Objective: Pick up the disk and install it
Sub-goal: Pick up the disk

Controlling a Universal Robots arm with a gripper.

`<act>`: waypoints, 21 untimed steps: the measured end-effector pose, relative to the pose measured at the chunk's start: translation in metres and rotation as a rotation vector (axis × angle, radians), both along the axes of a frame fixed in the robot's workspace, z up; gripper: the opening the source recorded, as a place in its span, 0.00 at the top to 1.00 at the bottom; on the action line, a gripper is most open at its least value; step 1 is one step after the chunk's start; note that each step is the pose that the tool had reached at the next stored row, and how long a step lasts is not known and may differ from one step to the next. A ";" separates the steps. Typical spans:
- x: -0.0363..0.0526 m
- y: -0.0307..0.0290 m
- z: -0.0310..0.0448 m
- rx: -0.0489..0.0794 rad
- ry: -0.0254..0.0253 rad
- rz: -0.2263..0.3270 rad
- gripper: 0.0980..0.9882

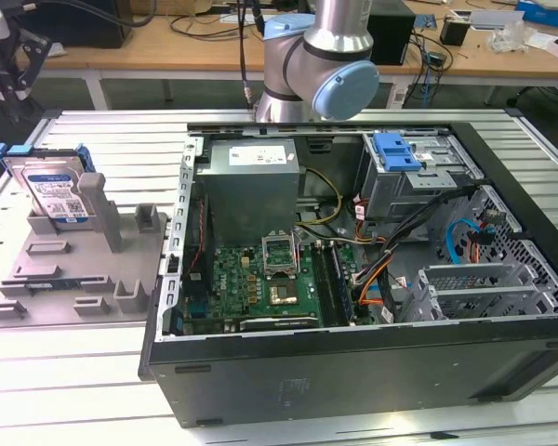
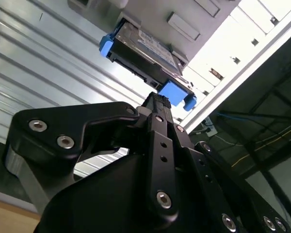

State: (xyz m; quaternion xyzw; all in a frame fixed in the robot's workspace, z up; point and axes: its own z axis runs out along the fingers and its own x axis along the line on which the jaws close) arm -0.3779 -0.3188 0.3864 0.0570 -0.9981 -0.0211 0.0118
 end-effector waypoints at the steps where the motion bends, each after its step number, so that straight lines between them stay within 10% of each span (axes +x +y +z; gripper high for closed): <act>1: 0.0000 0.0000 -0.0002 0.000 0.0007 0.018 0.99; 21: 0.0000 0.0000 -0.0022 -0.001 0.0035 0.529 0.99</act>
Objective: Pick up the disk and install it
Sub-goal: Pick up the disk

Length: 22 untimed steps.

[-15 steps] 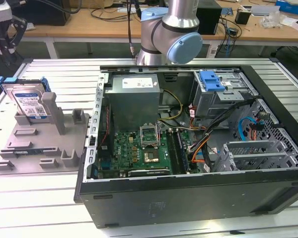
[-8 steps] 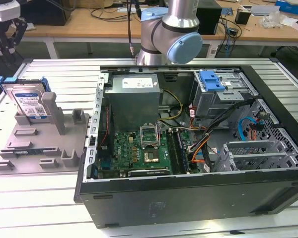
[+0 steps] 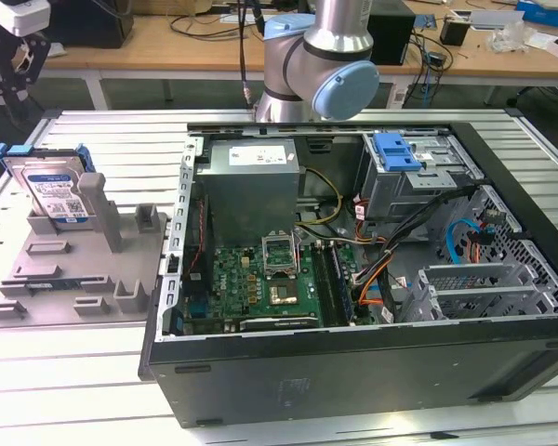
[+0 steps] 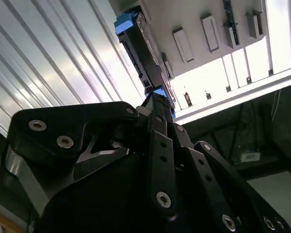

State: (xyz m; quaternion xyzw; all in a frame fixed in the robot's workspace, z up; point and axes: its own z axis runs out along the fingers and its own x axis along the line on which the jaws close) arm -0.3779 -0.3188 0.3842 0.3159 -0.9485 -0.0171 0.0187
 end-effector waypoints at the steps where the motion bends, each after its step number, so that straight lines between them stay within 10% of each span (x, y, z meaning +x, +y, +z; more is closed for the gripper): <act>1: 0.0000 0.0000 0.0000 0.000 0.0000 0.020 0.92; 7: 0.0000 0.0000 -0.0004 0.000 -0.0001 0.171 0.64; 22: 0.0000 0.0000 -0.0011 0.000 0.0000 0.425 0.56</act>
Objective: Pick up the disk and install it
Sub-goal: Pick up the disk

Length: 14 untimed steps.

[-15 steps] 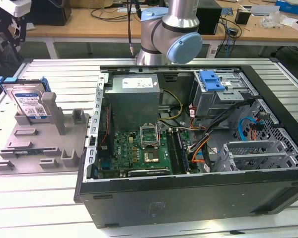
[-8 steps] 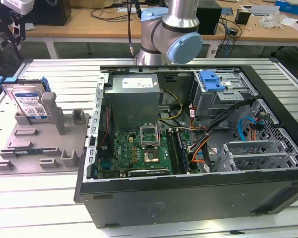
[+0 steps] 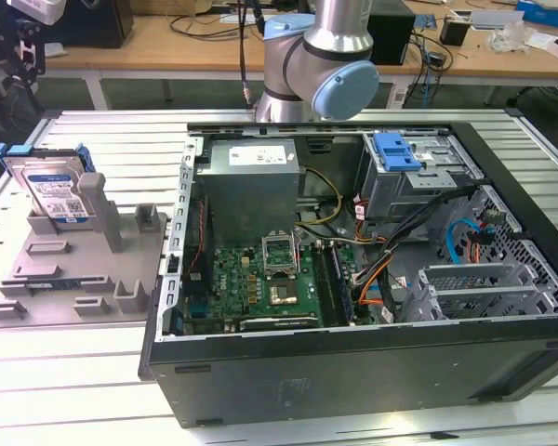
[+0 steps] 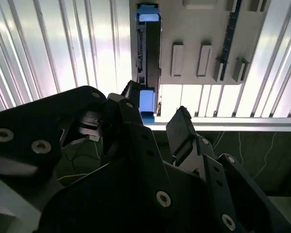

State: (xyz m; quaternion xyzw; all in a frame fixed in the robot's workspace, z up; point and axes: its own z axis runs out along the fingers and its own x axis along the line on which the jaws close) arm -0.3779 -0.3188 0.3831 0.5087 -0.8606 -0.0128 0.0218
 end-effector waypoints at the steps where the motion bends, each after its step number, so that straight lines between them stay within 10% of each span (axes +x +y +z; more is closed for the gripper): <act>1: 0.0000 0.0000 0.0000 0.000 0.0000 0.011 0.56; 14: 0.0000 0.0000 -0.0007 0.000 0.0000 0.300 0.56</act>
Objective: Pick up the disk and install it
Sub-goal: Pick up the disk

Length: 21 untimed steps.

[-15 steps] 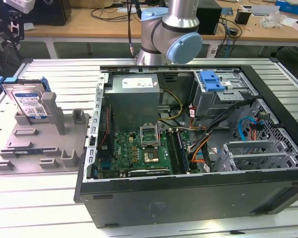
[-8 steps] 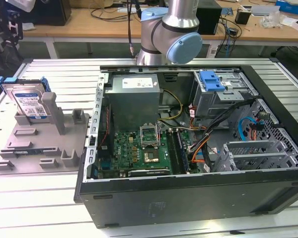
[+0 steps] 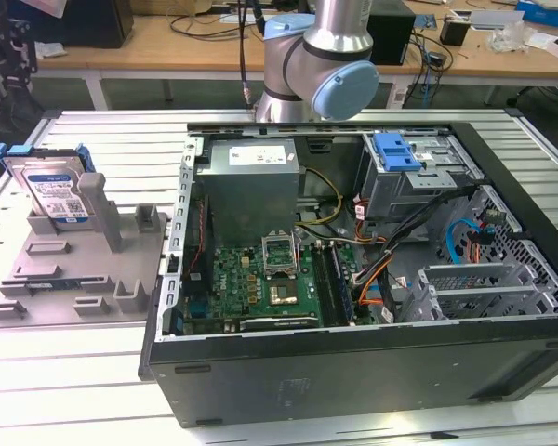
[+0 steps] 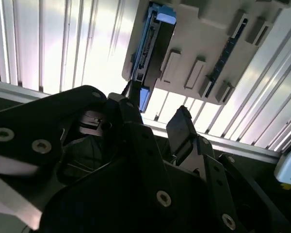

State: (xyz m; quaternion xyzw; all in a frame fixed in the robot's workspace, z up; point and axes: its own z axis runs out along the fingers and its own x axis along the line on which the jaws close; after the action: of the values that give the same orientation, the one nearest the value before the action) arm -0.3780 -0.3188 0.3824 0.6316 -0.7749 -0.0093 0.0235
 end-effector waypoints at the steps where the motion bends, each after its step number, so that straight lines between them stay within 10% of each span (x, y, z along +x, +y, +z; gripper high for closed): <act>1: 0.0000 0.0000 0.0000 0.000 0.0001 0.017 0.56; 8: 0.0000 0.0000 -0.0001 0.000 0.0000 0.158 0.56; 21: -0.0083 0.0029 -0.0024 -0.001 -0.0077 0.164 0.56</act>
State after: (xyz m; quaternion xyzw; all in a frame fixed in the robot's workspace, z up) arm -0.3863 -0.3159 0.3800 0.6929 -0.7207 -0.0048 0.0214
